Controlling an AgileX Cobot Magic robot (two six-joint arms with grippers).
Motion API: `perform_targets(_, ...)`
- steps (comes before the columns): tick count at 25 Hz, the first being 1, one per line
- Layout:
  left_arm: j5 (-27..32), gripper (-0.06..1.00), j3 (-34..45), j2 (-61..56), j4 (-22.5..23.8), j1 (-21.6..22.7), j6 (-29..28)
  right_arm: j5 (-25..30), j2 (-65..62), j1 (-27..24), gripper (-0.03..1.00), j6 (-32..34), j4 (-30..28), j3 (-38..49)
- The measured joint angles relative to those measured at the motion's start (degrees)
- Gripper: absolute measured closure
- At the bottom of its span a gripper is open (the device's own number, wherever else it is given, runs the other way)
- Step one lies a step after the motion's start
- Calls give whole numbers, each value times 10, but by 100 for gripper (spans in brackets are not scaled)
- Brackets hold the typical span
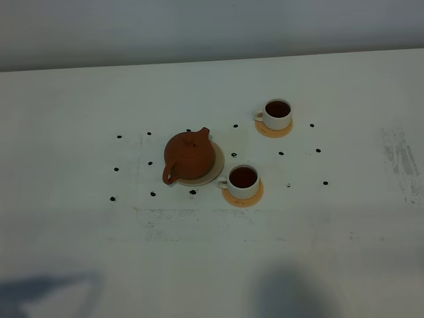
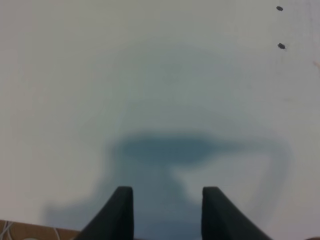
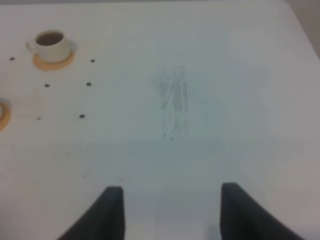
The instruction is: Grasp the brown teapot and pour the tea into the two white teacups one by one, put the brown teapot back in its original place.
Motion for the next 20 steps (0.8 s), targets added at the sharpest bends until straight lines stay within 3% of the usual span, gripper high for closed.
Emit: perform_targets(20,1,61,0,-88,-3,-29,-16,0,0,0,52,0,0,0)
